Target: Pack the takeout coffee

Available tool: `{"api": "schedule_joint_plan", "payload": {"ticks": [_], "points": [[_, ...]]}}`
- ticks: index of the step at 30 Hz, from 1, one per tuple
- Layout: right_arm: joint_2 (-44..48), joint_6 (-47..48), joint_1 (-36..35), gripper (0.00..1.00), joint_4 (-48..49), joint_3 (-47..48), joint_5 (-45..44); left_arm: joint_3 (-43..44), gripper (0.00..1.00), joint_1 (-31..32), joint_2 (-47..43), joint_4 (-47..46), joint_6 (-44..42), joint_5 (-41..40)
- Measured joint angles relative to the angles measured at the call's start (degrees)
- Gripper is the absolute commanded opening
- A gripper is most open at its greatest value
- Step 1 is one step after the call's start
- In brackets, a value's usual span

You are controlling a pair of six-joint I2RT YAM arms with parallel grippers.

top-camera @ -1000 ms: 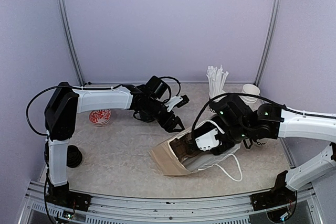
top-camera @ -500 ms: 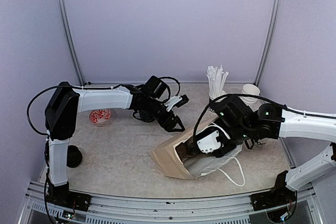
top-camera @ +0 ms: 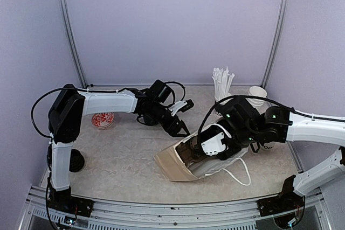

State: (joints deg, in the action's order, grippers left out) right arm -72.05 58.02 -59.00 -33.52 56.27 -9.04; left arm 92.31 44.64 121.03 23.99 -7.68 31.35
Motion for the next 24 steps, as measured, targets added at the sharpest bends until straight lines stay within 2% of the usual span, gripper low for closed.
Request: {"api": "schedule_joint_plan", "payload": {"ticks": [24], "points": [[-0.2, 2.7, 0.2, 0.42, 3.7, -2.7, 2.3, -1.3, 0.73, -0.3, 0.0, -2.1, 1.2, 1.7]]}}
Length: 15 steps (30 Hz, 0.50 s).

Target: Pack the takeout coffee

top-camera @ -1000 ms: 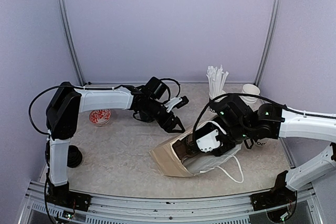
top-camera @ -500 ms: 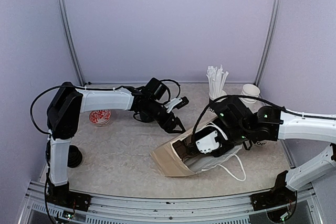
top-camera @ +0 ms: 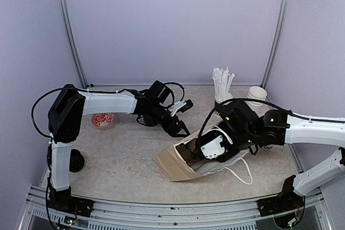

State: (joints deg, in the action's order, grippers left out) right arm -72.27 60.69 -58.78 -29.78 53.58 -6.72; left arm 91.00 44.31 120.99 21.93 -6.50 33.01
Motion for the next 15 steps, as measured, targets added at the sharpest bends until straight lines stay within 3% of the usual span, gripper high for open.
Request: {"api": "schedule_joint_plan", "payload": {"ticks": [15], "points": [[0.5, 0.4, -1.5, 0.43, -4.2, 0.6, 0.0, -0.9, 0.73, -1.3, -0.7, -0.1, 0.0, 0.3]]}}
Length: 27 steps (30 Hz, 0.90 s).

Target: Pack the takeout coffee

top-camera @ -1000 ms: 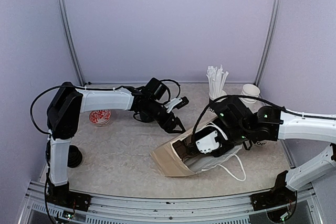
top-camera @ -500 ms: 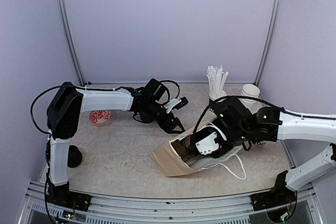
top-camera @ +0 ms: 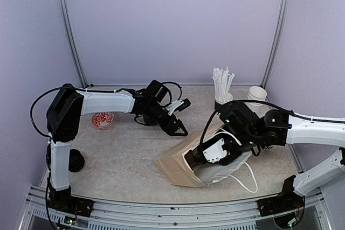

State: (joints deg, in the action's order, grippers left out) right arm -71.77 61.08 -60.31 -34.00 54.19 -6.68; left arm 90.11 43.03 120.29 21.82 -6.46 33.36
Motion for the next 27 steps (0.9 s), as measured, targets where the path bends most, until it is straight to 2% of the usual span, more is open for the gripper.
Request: {"api": "schedule_joint_plan", "payload": {"ticks": [9, 19, 27], "points": [[2.9, 1.0, -1.4, 0.44, 2.4, -4.0, -2.0, -0.5, 0.73, -4.0, -0.5, 0.0, 0.0, 0.2], [2.5, 1.2, -1.4, 0.44, 3.8, -4.7, -3.5, -0.5, 0.73, -2.4, -0.5, 0.1, 0.0, 0.7], [-2.9, 0.2, -1.3, 0.44, 2.3, -0.4, -3.4, -2.1, 0.73, -1.8, -0.9, 0.1, -0.1, 0.2]]}}
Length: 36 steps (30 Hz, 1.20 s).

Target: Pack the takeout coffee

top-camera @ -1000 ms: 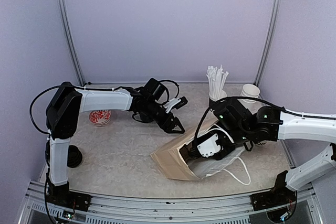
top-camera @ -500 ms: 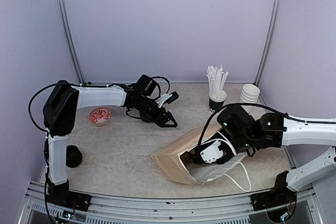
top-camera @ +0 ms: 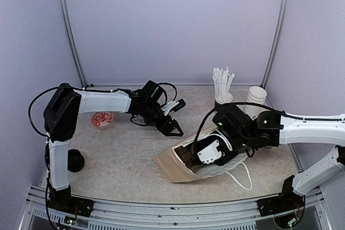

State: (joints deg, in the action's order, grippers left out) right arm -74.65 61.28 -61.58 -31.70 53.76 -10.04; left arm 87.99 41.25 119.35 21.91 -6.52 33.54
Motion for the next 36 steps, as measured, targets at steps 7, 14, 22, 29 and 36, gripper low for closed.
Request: {"api": "schedule_joint_plan", "payload": {"ticks": [7, 14, 22, 29, 36], "points": [[-5.2, -1.1, 0.6, 0.43, -7.7, 8.0, 1.9, -3.6, 0.73, -0.3, -4.4, 0.2, -0.4, -1.6], [-11.9, -2.7, 0.9, 0.42, -19.6, 18.0, 6.1, -6.6, 0.73, -0.8, -9.6, -0.6, -0.6, -2.7], [-22.1, -6.1, 1.7, 0.42, -33.4, 30.4, 12.7, -9.9, 0.73, -1.1, -12.4, -0.7, -0.6, -4.0], [-23.3, -7.6, 2.9, 0.44, -33.5, 30.4, 14.6, -10.2, 0.73, -1.1, -14.0, -0.7, -0.6, -4.7], [-21.6, -8.2, 3.0, 0.48, -30.3, 27.1, 14.6, -10.2, 0.73, -1.2, -14.1, -0.6, -0.6, -5.7]]}}
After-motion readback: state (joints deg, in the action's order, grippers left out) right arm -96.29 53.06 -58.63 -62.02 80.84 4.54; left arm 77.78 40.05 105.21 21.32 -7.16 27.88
